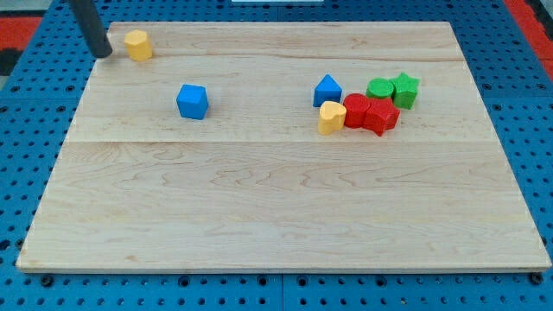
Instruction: Push the yellow hexagon to the top of the blue cube
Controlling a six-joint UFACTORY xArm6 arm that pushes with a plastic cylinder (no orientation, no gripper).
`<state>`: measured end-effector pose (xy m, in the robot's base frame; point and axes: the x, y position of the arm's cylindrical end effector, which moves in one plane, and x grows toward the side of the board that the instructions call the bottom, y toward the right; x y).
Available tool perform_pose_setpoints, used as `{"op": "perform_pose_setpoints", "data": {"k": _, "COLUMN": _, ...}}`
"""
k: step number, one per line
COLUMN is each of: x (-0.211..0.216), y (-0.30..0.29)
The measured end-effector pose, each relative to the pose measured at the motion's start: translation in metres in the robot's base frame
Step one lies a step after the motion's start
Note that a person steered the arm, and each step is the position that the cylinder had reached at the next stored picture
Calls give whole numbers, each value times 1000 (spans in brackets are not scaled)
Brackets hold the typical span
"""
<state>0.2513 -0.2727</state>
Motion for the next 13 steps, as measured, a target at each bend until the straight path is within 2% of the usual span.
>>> {"op": "perform_pose_setpoints", "data": {"k": 1, "x": -22, "y": 26}}
{"op": "perform_pose_setpoints", "data": {"k": 2, "x": -6, "y": 62}}
{"op": "perform_pose_setpoints", "data": {"k": 5, "x": 104, "y": 132}}
{"op": "perform_pose_setpoints", "data": {"k": 7, "x": 69, "y": 126}}
{"op": "perform_pose_setpoints", "data": {"k": 8, "x": 63, "y": 91}}
{"op": "perform_pose_setpoints", "data": {"k": 9, "x": 30, "y": 122}}
{"op": "perform_pose_setpoints", "data": {"k": 10, "x": 46, "y": 155}}
{"op": "perform_pose_setpoints", "data": {"k": 11, "x": 96, "y": 156}}
{"op": "perform_pose_setpoints", "data": {"k": 12, "x": 106, "y": 157}}
{"op": "perform_pose_setpoints", "data": {"k": 13, "x": 96, "y": 137}}
